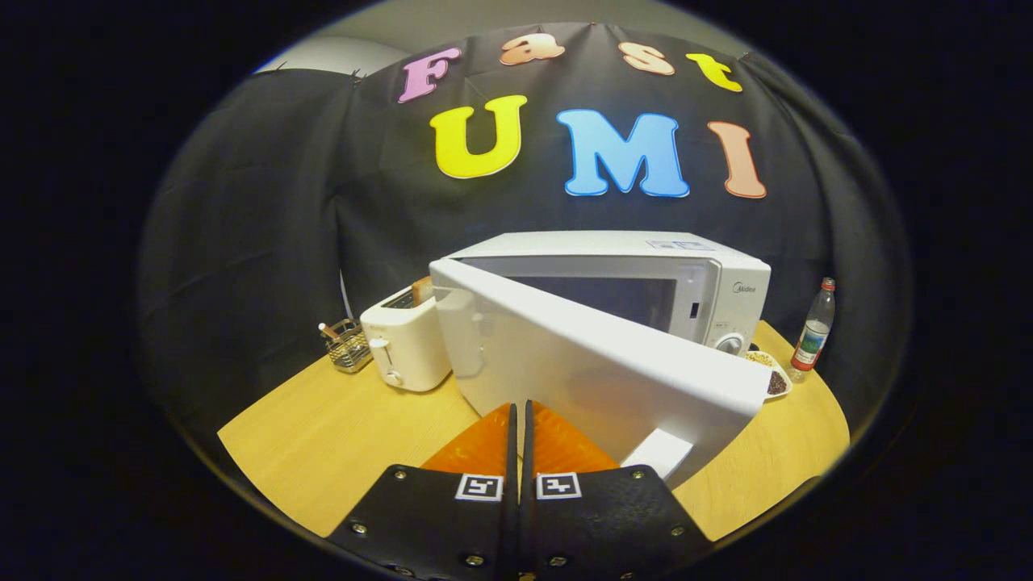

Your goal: Open the microwave, put the food inside, and close the microwave door.

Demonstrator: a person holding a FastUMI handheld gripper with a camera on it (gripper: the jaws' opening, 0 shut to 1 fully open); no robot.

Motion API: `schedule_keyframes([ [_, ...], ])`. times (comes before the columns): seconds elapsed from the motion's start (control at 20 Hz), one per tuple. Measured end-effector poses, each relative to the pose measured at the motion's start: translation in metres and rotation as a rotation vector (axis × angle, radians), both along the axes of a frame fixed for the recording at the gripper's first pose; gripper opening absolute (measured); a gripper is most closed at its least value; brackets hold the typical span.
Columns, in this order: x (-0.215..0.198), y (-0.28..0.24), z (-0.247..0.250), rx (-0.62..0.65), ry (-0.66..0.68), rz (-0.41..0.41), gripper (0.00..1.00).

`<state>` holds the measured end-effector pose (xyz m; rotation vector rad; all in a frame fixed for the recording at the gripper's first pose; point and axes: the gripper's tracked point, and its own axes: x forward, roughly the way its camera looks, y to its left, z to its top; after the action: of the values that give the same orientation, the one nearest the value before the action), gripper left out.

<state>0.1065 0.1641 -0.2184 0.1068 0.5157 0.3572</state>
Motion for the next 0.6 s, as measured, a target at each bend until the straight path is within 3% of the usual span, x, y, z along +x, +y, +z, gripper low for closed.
schedule_keyframes([
  [0.6,0.072,-0.043,-0.015,0.003,-0.002,-0.088,0.01],
])
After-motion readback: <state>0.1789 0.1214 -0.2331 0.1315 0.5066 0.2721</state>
